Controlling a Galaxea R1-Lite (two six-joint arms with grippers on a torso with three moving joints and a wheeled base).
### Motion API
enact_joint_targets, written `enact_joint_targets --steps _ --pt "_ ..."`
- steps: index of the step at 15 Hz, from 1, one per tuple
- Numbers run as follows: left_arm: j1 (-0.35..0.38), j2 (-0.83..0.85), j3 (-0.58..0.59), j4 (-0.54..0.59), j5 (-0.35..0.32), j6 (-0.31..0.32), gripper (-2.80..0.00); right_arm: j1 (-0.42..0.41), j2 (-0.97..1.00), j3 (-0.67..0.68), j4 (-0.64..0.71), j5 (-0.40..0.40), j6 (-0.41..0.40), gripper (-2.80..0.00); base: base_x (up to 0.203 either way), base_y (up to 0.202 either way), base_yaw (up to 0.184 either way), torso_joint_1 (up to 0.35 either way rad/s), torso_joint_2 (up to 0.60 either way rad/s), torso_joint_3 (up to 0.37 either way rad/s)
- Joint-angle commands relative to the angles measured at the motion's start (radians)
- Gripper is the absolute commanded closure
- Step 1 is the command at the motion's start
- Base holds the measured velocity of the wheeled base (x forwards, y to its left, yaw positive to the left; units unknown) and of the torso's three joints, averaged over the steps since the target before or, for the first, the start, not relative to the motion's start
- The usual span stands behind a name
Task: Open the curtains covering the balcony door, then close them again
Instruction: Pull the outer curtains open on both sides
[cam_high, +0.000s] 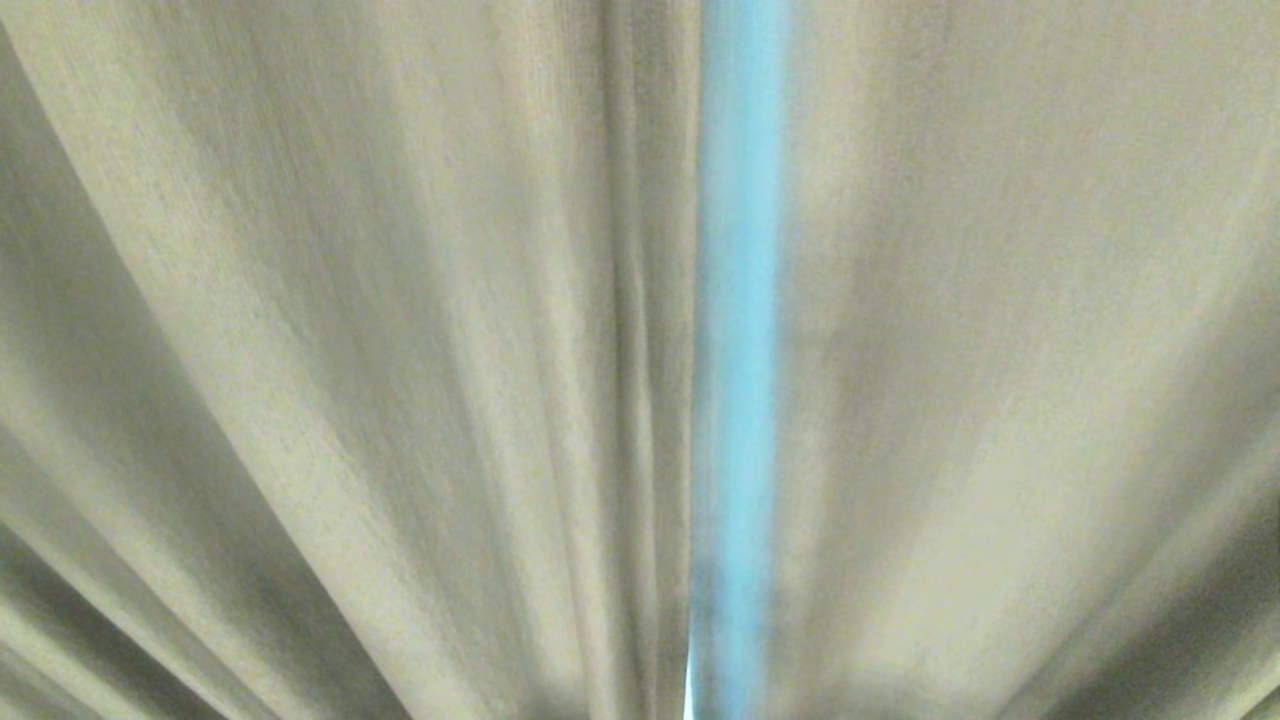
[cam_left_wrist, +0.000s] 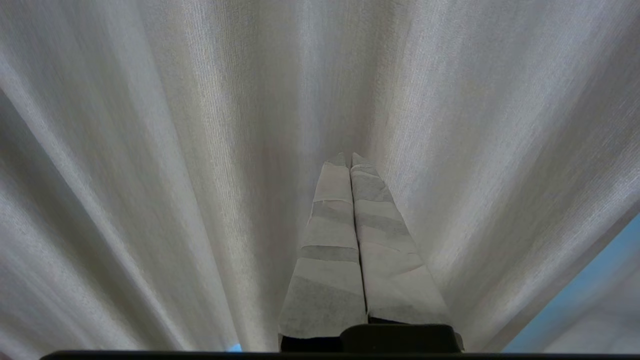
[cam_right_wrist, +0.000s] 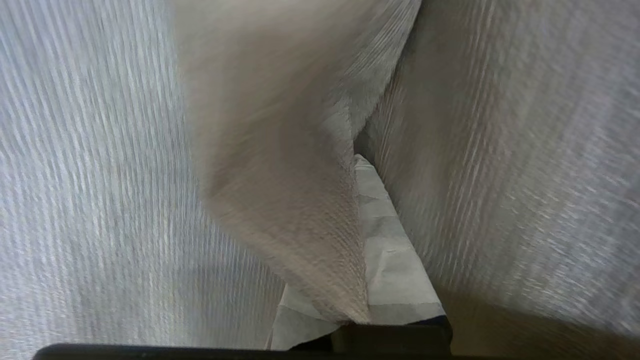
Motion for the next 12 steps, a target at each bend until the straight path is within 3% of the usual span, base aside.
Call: enact_joint_targets --steps 1,12 --pt "0.000 0.001 0.000 0.000 0.000 -0.001 0.00 -0.055 0.068 -0.033 -0.003 0.001 -0.001 0.00 0.000 0.000 0.000 0.000 0.00 0.000" --pt "0.000 0.000 0.000 0.000 0.000 -0.001 0.00 -0.198 0.158 -0.096 -0.012 0.001 0.003 0.00 0.000 0.000 0.000 0.000 0.00 0.000"
